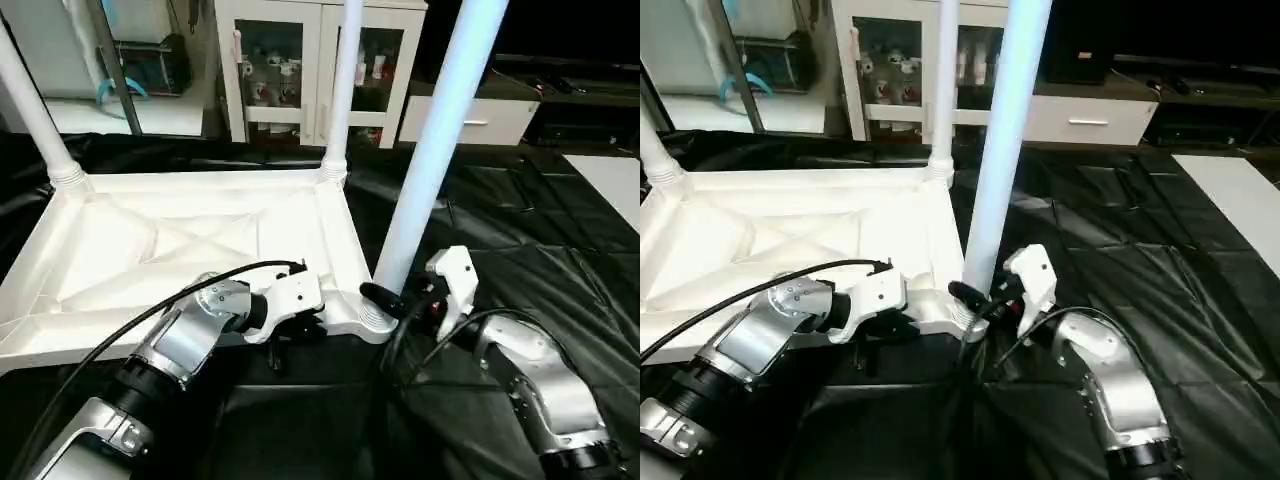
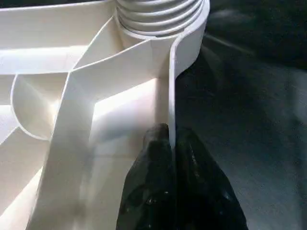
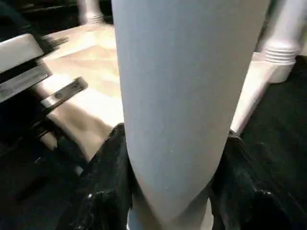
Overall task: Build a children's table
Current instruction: Insert table leg to table base
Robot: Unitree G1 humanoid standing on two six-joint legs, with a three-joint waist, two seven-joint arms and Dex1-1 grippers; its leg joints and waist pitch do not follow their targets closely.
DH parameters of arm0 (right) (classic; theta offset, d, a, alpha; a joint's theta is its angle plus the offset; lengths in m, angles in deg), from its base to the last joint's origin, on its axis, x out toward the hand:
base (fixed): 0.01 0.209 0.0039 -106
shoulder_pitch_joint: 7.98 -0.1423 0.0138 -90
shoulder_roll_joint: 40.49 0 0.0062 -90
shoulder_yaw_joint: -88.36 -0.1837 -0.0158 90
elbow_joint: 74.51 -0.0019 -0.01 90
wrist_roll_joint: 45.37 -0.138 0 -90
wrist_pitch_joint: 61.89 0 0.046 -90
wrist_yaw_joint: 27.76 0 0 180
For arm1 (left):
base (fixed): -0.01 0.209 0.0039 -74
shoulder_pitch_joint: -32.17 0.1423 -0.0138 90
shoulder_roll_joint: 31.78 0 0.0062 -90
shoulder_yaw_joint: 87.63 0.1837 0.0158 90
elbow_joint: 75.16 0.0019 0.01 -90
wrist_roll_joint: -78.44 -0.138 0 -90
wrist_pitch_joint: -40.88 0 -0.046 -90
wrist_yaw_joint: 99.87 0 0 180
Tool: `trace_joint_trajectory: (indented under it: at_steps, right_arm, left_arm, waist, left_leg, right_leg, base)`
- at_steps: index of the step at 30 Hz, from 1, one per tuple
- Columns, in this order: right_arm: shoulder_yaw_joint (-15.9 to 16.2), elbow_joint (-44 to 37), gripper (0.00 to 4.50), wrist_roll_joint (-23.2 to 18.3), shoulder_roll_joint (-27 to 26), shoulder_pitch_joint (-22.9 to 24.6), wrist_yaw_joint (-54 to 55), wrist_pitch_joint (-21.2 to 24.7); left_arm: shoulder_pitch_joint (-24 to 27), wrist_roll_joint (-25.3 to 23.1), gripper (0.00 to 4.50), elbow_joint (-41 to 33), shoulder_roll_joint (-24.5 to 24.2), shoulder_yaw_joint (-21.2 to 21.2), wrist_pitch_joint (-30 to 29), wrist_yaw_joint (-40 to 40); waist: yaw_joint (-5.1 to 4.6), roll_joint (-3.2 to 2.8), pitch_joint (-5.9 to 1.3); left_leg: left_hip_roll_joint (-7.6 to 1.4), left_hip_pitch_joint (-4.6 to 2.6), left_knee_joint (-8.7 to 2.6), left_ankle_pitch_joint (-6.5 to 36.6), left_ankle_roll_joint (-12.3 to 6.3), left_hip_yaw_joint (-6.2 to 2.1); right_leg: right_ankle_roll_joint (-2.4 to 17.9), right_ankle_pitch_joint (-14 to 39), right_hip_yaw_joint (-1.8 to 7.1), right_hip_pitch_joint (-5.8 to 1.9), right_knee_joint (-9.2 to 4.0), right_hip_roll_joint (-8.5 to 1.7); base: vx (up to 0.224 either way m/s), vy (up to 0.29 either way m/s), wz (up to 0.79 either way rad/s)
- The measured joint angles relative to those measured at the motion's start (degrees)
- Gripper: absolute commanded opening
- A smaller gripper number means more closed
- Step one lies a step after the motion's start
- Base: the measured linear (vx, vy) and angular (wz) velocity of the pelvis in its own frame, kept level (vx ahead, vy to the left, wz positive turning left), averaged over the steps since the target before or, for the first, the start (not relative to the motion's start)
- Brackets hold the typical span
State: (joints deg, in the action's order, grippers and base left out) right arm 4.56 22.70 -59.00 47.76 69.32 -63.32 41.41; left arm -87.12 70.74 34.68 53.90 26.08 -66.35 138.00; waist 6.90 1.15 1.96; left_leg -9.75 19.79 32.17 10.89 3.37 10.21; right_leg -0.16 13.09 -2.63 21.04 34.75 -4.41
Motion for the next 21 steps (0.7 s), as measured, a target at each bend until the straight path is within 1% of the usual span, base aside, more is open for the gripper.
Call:
trace_joint_trajectory:
  at_steps: [2, 4, 6, 8, 10, 13, 15, 17, 19, 21]
  right_arm:
    - [-0.4, 2.9, 1.85, 1.1, -2.3, -2.2, 5.7, -0.3]
    - [-0.8, 5.3, 1.85, 2.2, -3.8, -4.0, 10.0, -0.4]
    - [-1.1, 6.9, 1.85, 2.6, -4.9, -5.6, 12.9, -0.5]
    - [-1.3, 11.0, 1.85, 4.4, -7.1, -8.8, 18.0, -0.7]
    - [-1.4, 12.9, 1.85, 4.8, -7.5, -10.6, 20.6, -1.0]
    - [-2.1, 16.3, 1.85, 5.7, -9.0, -12.9, 24.7, -1.4]
    - [-2.7, 20.0, 1.85, 6.6, -10.5, -15.8, 28.9, -1.7]
    - [-4.0, 24.0, 1.85, 6.7, -12.3, -18.9, 34.9, -2.3]
    - [-6.4, 28.6, 1.85, 6.4, -14.2, -22.1, 40.7, -3.5]
    - [-7.2, 30.4, 1.85, 6.4, -14.5, -23.3, 43.6, -4.6]
  left_arm:
    - [-1.1, -0.4, 0.0, 1.9, 2.2, -0.6, -1.7, -3.5]
    - [-2.2, -1.0, 0.0, 3.7, 3.9, -1.0, -2.8, -6.3]
    - [-3.0, -0.9, 0.0, 4.9, 5.5, -1.5, -3.5, -8.2]
    - [-5.3, -1.1, 0.0, 8.2, 8.0, -2.1, -5.1, -11.4]
    - [-6.2, -1.1, 0.0, 9.4, 9.5, -2.6, -6.2, -13.5]
    - [-7.9, -1.1, 0.0, 11.9, 11.6, -3.2, -7.6, -16.4]
    - [-9.8, -1.2, 0.0, 14.7, 13.8, -3.9, -8.5, -19.2]
    - [-11.8, -1.4, 0.0, 17.9, 16.2, -4.7, -8.9, -22.8]
    - [-13.9, -1.4, 0.0, 21.5, 18.8, -5.8, -8.9, -26.5]
    - [-14.4, -1.0, 0.0, 22.7, 20.7, -6.7, -8.8, -29.1]
  waist:
    - [-0.69, -0.14, 0.01]
    - [-1.16, -0.21, 0.01]
    - [-1.29, -0.15, 0.01]
    - [-1.73, -0.07, 0.05]
    - [-1.76, -0.08, 0.04]
    - [-1.78, -0.04, 0.02]
    - [-1.77, 0.06, 0.0]
    - [-1.66, 0.23, 0.07]
    - [-1.54, 0.25, 0.06]
    - [-1.39, 0.38, 0.0]
  left_leg:
    - [0.01, -0.06, -0.08, 0.0, 0.0, -0.01]
    - [0.08, -0.06, -0.28, 0.0, 0.0, -0.02]
    - [0.12, 0.0, -0.3, 0.0, -0.01, -0.04]
    - [0.26, -0.01, -0.26, 0.0, 0.0, -0.03]
    - [0.33, 0.16, -0.27, 0.0, -0.01, -0.03]
    - [0.37, 0.19, -0.25, 0.0, -0.01, -0.01]
    - [0.42, 0.2, -0.17, 0.0, -0.02, 0.01]
    - [0.42, 0.25, -0.14, 0.0, -0.02, 0.02]
    - [0.42, 0.29, -0.13, 0.0, -0.02, 0.02]
    - [0.39, 0.35, -0.14, 0.0, -0.02, 0.04]
  right_leg:
    - [0.0, 0.0, -0.02, 0.03, -0.3, 0.0]
    - [0.0, 0.0, -0.02, 0.01, -0.74, 0.0]
    - [0.0, 0.0, 0.02, 0.01, -0.93, 0.0]
    - [0.0, 0.0, 0.15, 0.14, -0.96, -0.05]
    - [0.0, 0.0, 0.17, 0.04, -1.19, -0.1]
    - [0.2, -0.2, 0.23, -0.02, -1.31, -0.11]
    - [0.2, -0.7, 0.3, -0.04, -1.31, -0.14]
    - [0.1, -1.0, 0.28, 0.01, -1.32, -0.17]
    - [0.1, -1.3, 0.29, 0.0, -1.31, -0.17]
    - [0.2, -1.6, 0.3, -0.04, -1.31, -0.17]
  base:
    - [0.0, 0.0, 0.0]
    - [0.0, 0.0, 0.0]
    - [0.0, 0.0, 0.0]
    - [0.0, 0.0, 0.0]
    - [0.0, 0.0, 0.0]
    - [0.0, 0.0, 0.0]
    - [0.0, 0.0, 0.0]
    - [0.0, 0.0, 0.0]
    - [0.0, 0.0, 0.0]
    - [0.0, 0.0, 0.0]
